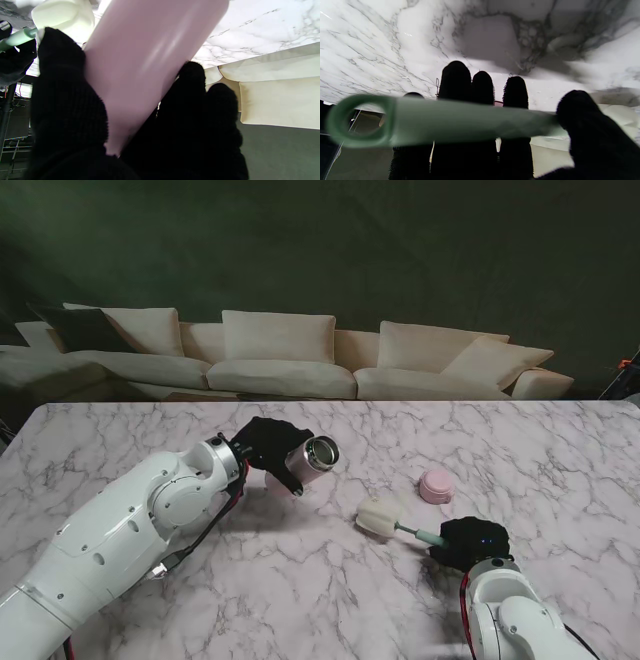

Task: Clean the thermos with cup brush

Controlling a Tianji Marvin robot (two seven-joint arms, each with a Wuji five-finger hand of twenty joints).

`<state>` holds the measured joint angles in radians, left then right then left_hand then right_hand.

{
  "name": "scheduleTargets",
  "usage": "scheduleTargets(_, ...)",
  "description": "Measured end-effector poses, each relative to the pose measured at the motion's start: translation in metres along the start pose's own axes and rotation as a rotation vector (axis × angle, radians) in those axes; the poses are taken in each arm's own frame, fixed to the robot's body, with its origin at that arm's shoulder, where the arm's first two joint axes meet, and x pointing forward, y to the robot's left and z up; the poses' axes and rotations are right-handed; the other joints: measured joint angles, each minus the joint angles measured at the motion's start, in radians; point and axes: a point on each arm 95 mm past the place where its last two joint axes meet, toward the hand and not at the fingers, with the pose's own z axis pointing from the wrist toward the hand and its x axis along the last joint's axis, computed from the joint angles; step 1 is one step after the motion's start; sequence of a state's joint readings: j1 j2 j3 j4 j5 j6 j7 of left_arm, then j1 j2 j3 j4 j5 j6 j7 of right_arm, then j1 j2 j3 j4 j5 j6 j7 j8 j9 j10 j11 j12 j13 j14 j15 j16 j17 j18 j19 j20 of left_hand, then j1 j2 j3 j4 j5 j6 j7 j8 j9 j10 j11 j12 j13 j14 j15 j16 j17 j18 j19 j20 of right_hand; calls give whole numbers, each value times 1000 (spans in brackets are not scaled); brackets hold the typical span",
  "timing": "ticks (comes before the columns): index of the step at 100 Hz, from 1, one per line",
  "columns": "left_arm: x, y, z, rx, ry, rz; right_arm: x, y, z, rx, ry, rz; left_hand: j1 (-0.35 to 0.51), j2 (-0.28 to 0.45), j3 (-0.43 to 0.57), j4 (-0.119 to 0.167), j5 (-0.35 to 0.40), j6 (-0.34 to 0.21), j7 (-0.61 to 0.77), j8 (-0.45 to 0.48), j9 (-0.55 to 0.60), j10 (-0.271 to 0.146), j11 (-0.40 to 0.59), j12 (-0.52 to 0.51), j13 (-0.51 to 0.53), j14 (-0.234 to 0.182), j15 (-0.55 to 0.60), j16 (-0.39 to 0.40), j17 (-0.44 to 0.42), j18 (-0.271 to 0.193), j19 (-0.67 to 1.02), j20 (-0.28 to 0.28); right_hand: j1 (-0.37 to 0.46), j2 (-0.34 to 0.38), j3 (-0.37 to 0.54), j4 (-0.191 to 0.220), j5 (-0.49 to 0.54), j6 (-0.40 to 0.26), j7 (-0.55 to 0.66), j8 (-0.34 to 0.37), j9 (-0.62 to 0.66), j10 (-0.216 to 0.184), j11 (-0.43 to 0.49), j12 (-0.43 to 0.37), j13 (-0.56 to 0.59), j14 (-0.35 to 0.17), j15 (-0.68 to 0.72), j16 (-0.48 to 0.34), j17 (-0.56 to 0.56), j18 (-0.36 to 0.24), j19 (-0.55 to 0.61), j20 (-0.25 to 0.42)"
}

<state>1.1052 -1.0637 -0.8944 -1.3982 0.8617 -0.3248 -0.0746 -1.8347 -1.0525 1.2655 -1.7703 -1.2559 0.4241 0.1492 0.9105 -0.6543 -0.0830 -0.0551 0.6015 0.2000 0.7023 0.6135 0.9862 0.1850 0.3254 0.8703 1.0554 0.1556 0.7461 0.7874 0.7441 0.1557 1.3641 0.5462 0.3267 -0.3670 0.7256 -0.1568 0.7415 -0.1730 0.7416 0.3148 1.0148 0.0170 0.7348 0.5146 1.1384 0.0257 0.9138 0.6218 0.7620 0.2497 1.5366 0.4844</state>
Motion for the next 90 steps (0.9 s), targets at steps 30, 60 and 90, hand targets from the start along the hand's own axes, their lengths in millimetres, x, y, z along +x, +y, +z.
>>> scheduleTargets(30, -1, -1, -1, 1, -1, 3, -1, 3, -7, -47, -10, -9, 0, 0, 0, 0, 0, 0, 0, 0, 0, 0, 0, 0, 0, 0, 0, 0, 0, 0, 0, 0, -112, 6, -115, 20, -225, 23, -77, 39, -360, 29, -45, -77, -322, 26, -279, -110, -262, 33, -174, 7)
scheduleTargets(60, -1, -1, -1, 2, 0, 5, -5, 26, -18, -145, 8, 15, 0, 0, 0, 0, 0, 0, 0, 0, 0, 0, 0, 0, 0, 0, 0, -1, 0, 0, 0, 0, -126, 30, -190, 28, -249, 34, -92, 48, -435, 39, -95, -164, -418, 108, -528, -265, -395, 73, -336, 16)
scheduleTargets(90, -1, -2, -1, 11, -1, 6, -11, 60, -8, -182, 58, 68, 0, 0, 0, 0, 0, 0, 0, 0, 0, 0, 0, 0, 0, 0, 0, -1, 0, 0, 0, 0, -126, 9, -202, 29, -493, -29, -213, -8, -636, -2, -277, -249, -568, 155, -715, -365, -501, 149, -482, -46)
